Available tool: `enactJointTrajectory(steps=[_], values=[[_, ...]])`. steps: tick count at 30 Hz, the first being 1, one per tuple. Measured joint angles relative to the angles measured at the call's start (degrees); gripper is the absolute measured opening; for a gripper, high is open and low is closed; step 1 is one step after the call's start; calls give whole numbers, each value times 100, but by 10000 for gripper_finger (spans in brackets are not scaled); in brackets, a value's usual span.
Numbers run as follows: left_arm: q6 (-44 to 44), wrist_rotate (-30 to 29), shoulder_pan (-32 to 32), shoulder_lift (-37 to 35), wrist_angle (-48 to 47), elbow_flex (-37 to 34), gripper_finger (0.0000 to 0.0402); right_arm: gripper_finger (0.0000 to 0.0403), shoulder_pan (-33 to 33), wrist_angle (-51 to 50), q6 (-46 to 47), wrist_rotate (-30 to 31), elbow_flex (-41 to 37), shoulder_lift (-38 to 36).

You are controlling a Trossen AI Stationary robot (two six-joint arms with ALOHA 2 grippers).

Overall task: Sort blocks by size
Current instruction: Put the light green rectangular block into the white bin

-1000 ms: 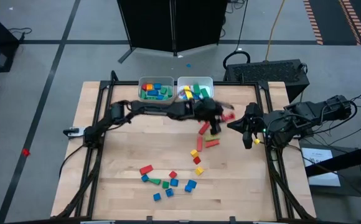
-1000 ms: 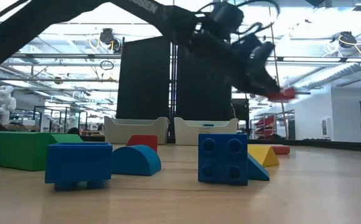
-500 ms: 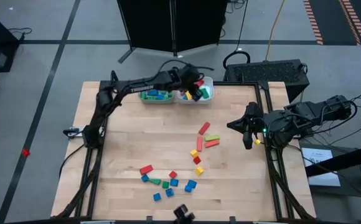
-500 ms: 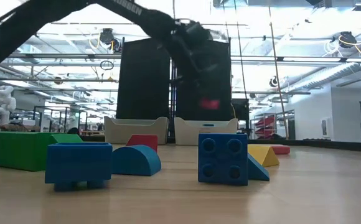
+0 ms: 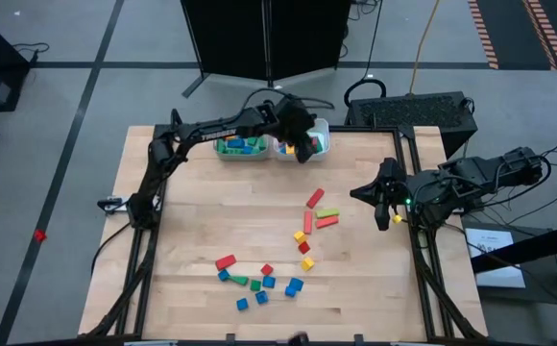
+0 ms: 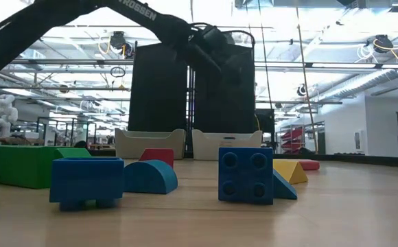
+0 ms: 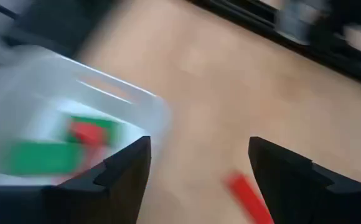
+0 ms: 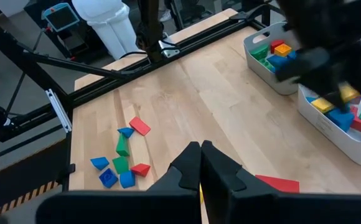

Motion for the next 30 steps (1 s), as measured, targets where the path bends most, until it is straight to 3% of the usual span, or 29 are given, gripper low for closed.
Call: enactJointTrajectory(steps=[2,5,11,14,30], values=[[-74,303,-219,-41,-367,0,274,0,0,-2,0,0,0,0],[431,239,-720,-41,-799,-2,275,0,0,-4,-40,2,0,0],[953,-1041,-1750,65,-493,-9,276,0,0,-8,-116,2,0,0],[1090,-1371,-2043,230,-23,-9,276,0,0,-7,-113,2,2,-1],[1042,-1656,-2134,1157,260,-13,277,0,0,-147,22,-32,2,2]])
